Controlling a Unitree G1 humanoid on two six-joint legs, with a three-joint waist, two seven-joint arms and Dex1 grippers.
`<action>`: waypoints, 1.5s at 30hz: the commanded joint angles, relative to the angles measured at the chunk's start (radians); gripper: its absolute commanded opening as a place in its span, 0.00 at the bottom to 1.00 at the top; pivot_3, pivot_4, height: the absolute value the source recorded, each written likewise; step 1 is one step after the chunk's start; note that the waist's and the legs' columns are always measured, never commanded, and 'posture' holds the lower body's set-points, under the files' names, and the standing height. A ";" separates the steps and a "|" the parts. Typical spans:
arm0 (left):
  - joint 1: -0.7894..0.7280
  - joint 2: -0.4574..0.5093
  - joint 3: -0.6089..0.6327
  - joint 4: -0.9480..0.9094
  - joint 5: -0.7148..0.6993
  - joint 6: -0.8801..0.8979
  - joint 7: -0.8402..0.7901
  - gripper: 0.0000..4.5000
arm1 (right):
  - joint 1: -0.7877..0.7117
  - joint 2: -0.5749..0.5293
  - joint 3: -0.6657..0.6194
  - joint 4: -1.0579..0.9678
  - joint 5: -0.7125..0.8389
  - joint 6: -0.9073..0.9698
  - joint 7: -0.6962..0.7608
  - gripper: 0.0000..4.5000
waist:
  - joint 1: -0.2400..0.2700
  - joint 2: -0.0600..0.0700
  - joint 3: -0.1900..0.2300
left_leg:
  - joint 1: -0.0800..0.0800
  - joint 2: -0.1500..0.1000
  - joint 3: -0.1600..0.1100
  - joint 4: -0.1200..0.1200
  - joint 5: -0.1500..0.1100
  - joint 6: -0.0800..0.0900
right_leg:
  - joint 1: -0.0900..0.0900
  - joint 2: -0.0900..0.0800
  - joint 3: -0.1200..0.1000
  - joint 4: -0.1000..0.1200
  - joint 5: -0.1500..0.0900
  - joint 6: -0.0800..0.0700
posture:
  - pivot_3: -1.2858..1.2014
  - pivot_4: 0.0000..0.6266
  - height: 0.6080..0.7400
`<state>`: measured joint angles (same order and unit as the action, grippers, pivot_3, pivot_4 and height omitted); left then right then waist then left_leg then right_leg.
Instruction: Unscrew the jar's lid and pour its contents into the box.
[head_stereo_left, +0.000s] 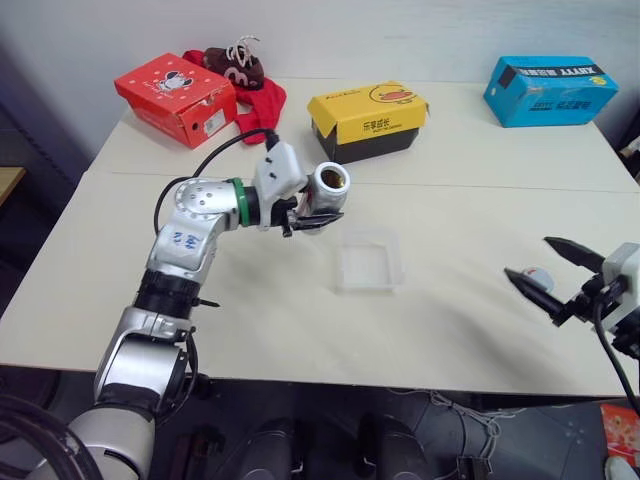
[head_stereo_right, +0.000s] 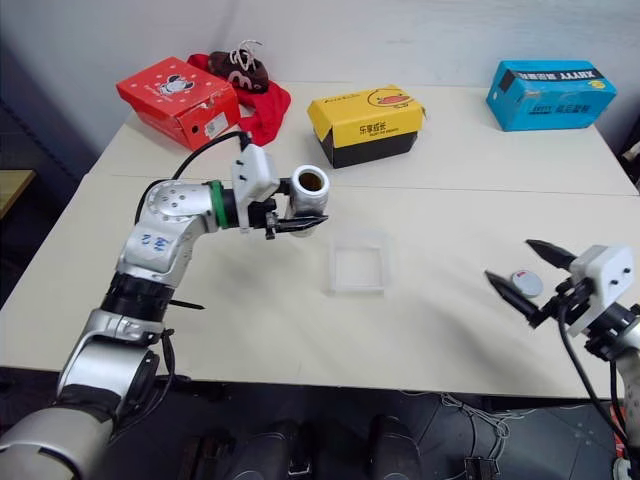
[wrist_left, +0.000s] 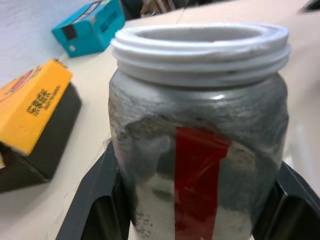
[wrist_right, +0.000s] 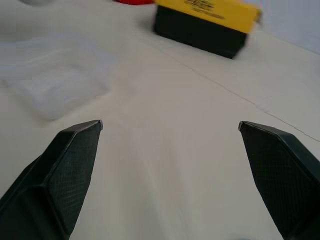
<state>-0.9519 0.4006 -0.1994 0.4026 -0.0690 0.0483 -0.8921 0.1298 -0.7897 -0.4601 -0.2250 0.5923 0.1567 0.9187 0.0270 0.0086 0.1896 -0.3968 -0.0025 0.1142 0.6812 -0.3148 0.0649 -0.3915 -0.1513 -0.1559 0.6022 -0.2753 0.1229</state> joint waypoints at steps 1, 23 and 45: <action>-0.069 -0.017 -0.026 0.073 0.123 -0.227 0.116 0.52 | 0.034 0.011 -0.003 -0.087 0.013 0.031 -0.012 1.00 | 0.003 0.000 0.000 | -0.001 0.000 0.000 0.000 0.000 0.001 | 0.000 0.000 0.000 -0.001 0.001 0.000 | 0.52 0.24 1.00; -0.412 -0.041 -0.703 0.459 1.532 -0.342 1.785 0.52 | 0.254 0.161 -0.015 -0.240 -0.022 0.051 -0.150 1.00 | 0.033 -0.001 0.001 | -0.009 -0.001 0.000 0.000 -0.005 0.009 | -0.003 -0.001 -0.001 -0.010 0.004 0.004 | 0.52 0.24 1.00; -0.370 0.009 -0.607 0.500 1.159 -0.733 1.641 0.52 | 0.242 0.207 0.009 -0.215 -0.031 0.041 -0.158 1.00 | 0.023 -0.001 0.001 | -0.009 -0.002 0.000 0.001 -0.004 0.008 | -0.004 -0.014 0.001 -0.007 0.004 0.004 | 0.52 0.24 1.00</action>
<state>-1.3273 0.3992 -0.8814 0.8980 1.2512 -0.5338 0.8497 0.3706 -0.5869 -0.4393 -0.4293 0.5547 0.2164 0.7553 0.0496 0.0074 0.1903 -0.4056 -0.0043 0.1138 0.6830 -0.3188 0.0729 -0.3949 -0.1654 -0.1554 0.5953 -0.2715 0.1269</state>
